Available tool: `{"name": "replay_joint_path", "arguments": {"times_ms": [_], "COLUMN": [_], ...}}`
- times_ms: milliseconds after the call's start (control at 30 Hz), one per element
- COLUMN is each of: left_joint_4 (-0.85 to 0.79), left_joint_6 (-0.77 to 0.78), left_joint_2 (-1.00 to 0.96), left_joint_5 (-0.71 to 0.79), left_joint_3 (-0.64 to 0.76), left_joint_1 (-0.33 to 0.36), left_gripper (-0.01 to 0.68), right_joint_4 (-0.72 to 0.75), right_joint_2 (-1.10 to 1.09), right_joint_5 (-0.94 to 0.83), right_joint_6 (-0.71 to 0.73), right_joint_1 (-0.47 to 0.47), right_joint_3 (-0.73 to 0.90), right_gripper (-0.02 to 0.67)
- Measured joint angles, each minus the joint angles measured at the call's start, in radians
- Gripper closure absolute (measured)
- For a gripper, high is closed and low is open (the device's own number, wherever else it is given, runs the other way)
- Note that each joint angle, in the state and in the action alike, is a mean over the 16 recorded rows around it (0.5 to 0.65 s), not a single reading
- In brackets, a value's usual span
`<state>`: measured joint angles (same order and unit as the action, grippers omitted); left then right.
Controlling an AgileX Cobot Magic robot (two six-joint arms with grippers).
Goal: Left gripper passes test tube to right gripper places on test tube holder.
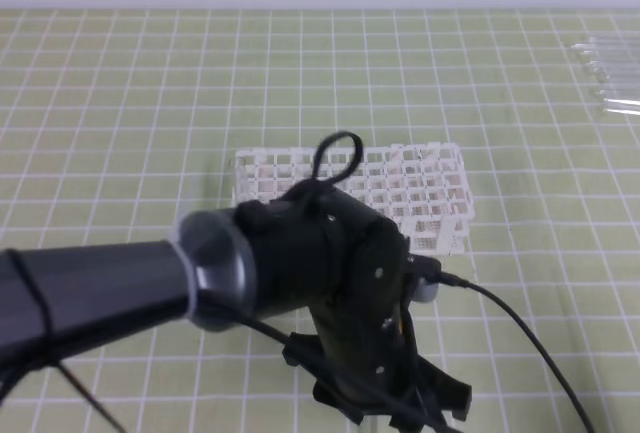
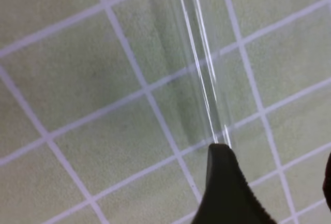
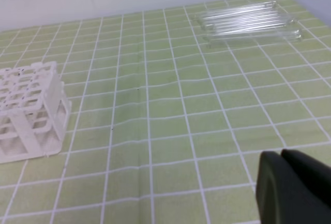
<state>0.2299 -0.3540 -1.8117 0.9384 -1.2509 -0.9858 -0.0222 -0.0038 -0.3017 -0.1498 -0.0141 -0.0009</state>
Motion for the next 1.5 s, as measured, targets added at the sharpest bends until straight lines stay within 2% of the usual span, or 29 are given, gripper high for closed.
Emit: {"name": "replay_joint_path", "arguments": {"times_ms": [433, 1000, 1500], "left_joint_4": [-0.055, -0.083, -0.109], "left_joint_6": [-0.059, -0.085, -0.078], "left_joint_2": [-0.079, -0.110, -0.083], "left_joint_5": [0.040, 0.021, -0.002], "left_joint_3": [-0.031, -0.032, -0.032], "left_joint_1": [-0.017, -0.017, -0.017], "left_gripper": [0.309, 0.323, 0.610], "right_joint_4": [0.000, 0.000, 0.000], "right_joint_2": [0.000, 0.000, 0.000], "right_joint_5": [0.000, 0.000, 0.000], "right_joint_6": [0.000, 0.000, 0.000], "right_joint_1": [0.000, 0.000, 0.000], "right_joint_3": [0.000, 0.000, 0.000], "right_gripper": [0.666, 0.666, 0.666]}}
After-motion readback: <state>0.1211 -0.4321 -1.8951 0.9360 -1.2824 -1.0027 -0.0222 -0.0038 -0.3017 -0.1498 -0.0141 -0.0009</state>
